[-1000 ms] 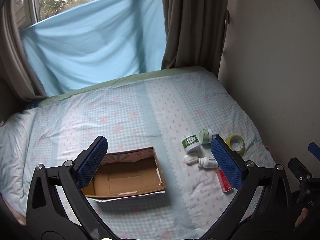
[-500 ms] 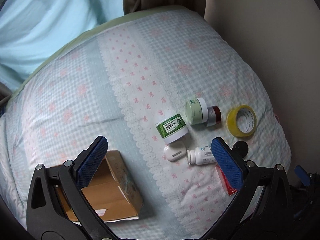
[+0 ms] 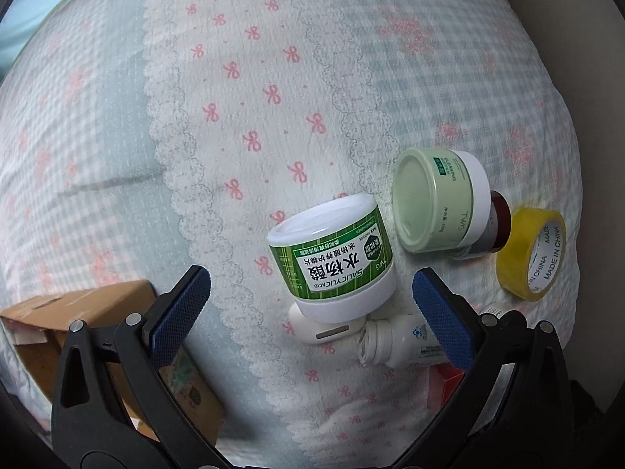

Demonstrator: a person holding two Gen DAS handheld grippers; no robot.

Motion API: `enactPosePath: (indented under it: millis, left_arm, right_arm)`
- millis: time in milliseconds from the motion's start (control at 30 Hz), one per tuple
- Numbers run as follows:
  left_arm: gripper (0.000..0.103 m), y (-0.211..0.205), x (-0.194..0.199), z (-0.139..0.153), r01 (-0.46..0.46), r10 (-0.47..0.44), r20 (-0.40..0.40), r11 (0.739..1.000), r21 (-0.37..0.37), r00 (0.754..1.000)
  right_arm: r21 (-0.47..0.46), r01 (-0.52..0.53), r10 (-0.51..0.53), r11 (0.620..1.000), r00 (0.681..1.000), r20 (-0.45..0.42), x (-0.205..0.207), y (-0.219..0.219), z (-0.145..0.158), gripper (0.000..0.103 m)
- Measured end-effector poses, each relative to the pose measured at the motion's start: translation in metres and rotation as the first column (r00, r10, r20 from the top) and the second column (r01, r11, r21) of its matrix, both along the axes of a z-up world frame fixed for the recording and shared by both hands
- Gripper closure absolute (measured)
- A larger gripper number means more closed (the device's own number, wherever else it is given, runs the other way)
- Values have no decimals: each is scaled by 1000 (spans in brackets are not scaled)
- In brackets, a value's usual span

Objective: Organize rigid objects
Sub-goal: 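Grasp the white-lidded green jar with the left tool while the right tool grasps the red box, then carry the green jar and red box toward the cardboard box with both tools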

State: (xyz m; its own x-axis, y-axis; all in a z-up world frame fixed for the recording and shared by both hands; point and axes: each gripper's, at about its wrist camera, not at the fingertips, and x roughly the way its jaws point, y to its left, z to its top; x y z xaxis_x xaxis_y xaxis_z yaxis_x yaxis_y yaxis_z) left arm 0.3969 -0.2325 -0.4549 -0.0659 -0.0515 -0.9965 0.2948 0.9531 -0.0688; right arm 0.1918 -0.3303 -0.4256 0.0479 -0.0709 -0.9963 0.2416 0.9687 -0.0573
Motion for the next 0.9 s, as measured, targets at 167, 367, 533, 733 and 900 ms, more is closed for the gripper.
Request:
enactPosePath:
  millis: [167,367,533,733,900]
  left_arm:
    - [0,0,6,-26,-47,48,-49,999,13,998]
    - [11,1,17,-45,-75,77,-78,997,19,994]
    - [29,-3,17,-51,-71,70,-98,997,-4,993]
    - [30,-6,13,-48,-49,49,-74,999,1,996]
    - [30,-8,5,-32,-34,35,-58,999,12,998]
  right_arm:
    - [-4,-36,36,999,993,-115,3,6,-32,18]
    - [12,-52,54,999,978,-201,3,13,-59,37]
    - [34,-45,52,998,969,-242,-1,16,-77,58]
    - [31,-47,53,998,966,-251,-6,19,-85,64]
    - [35,-34,41,999,969,-242,-1,16,-75,64]
